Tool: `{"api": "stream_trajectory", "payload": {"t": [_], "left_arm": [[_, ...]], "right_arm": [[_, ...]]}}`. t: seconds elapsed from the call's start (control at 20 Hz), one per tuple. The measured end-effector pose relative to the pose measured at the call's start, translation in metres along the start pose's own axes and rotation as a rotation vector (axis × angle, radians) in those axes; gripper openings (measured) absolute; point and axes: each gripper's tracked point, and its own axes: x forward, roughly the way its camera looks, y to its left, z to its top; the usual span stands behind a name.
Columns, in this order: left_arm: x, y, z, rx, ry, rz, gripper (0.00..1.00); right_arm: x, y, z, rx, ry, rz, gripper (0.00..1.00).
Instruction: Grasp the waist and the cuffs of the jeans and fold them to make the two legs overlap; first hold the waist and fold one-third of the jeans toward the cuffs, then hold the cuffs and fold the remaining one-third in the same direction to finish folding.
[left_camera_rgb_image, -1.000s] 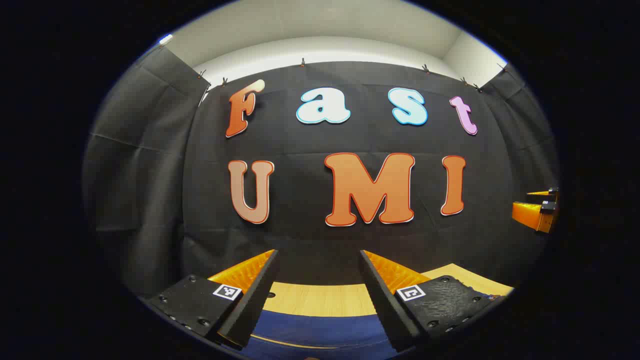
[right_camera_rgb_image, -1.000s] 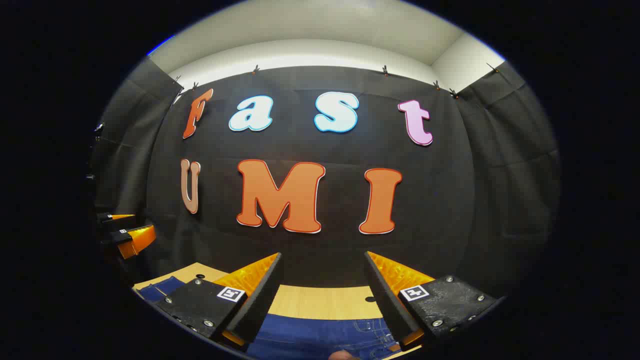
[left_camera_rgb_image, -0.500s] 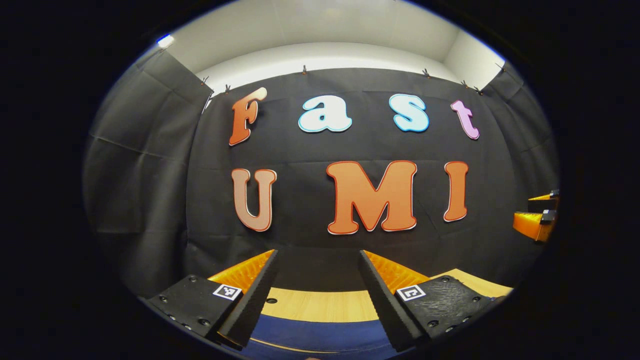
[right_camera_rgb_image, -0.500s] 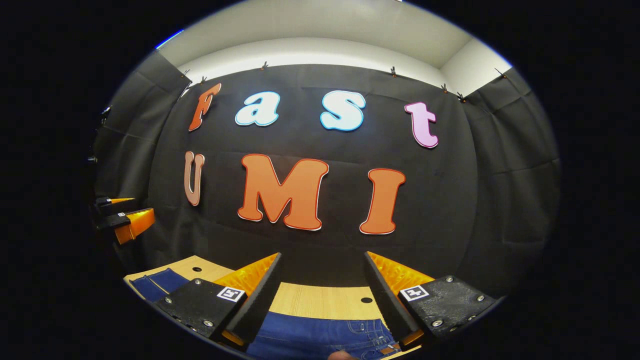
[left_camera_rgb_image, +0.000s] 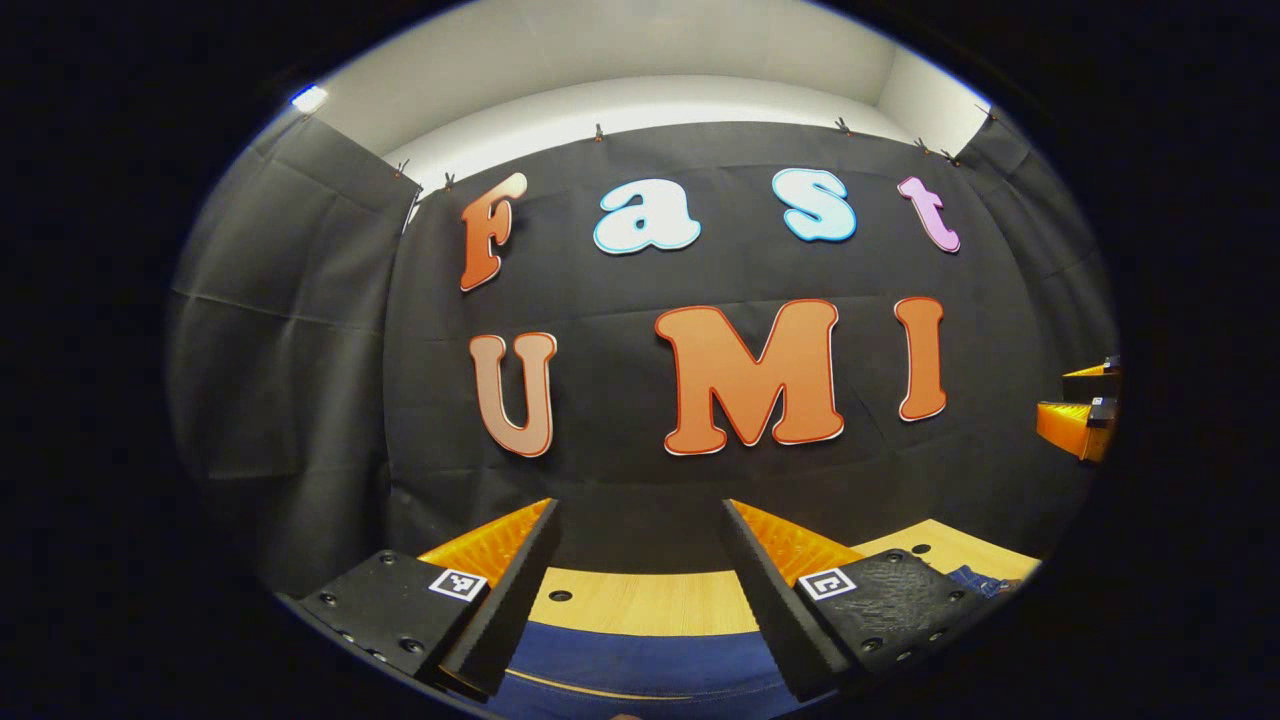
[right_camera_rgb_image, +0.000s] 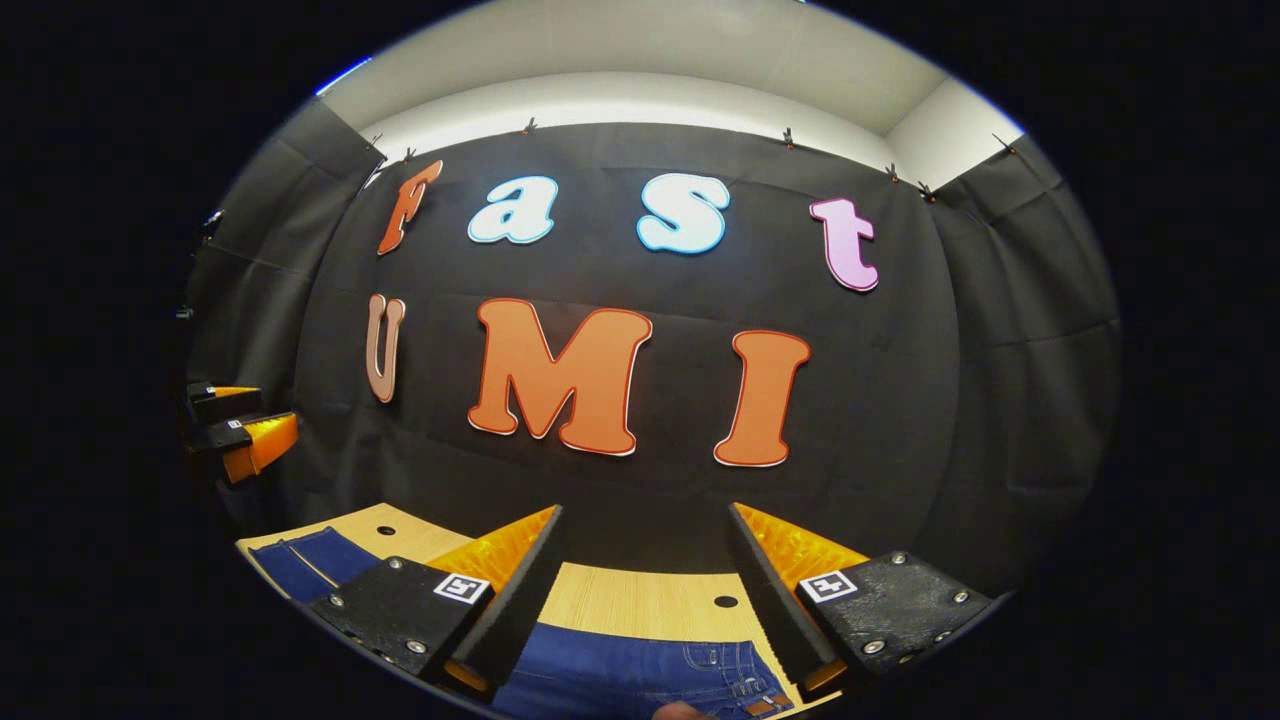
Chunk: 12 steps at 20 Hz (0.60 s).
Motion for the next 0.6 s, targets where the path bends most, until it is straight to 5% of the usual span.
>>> {"api": "stream_trajectory", "payload": {"t": [0.6], "left_arm": [[-0.003, 0.117, -0.062, -0.027, 0.13, 0.124, 0.98]], "right_arm": [[-0.006, -0.051, -0.079, 0.034, 0.225, -0.147, 0.97]]}}
